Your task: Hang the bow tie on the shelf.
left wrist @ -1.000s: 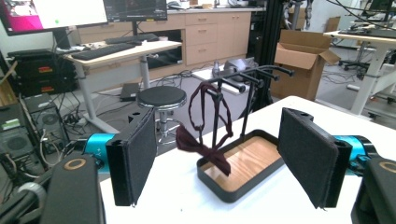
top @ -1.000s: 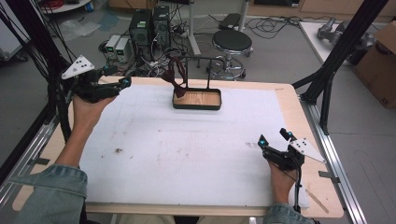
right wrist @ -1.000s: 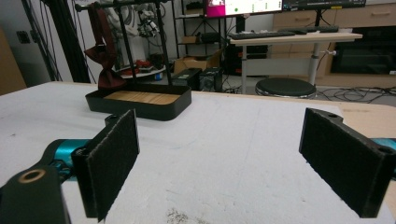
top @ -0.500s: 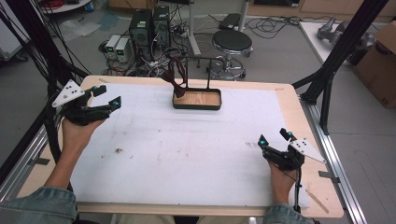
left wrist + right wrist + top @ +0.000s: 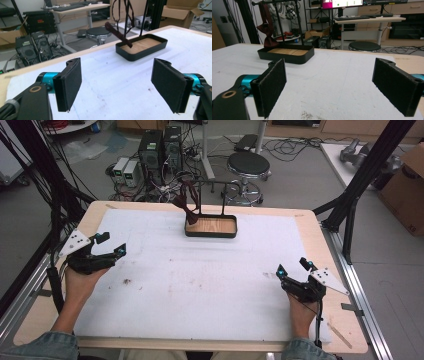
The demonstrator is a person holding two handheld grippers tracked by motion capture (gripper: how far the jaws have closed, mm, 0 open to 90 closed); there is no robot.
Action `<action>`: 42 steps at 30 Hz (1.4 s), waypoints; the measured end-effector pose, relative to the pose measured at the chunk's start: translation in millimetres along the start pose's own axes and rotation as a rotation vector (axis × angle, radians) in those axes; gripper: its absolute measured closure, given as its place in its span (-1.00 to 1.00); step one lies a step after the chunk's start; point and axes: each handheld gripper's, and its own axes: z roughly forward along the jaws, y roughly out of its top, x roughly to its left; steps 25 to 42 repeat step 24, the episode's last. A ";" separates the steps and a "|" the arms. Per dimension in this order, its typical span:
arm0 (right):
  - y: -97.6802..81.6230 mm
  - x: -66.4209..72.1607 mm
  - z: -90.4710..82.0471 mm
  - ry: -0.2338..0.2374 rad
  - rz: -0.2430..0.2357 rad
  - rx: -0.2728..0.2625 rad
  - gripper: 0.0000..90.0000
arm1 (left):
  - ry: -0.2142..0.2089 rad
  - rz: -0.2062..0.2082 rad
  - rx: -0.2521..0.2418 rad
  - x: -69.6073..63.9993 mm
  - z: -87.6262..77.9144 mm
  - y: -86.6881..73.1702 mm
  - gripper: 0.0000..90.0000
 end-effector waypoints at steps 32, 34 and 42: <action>0.0 0.2 -0.1 0.000 0.002 0.003 -0.75 | 0.049 -0.020 0.075 -7.8 2.7 -35.9 -0.50; 0.0 0.2 -0.1 0.000 0.002 0.003 -0.75 | 0.049 -0.020 0.075 -7.8 2.7 -35.9 -0.50; 0.0 0.2 -0.1 0.000 0.002 0.003 -0.75 | 0.049 -0.020 0.075 -7.8 2.7 -35.9 -0.50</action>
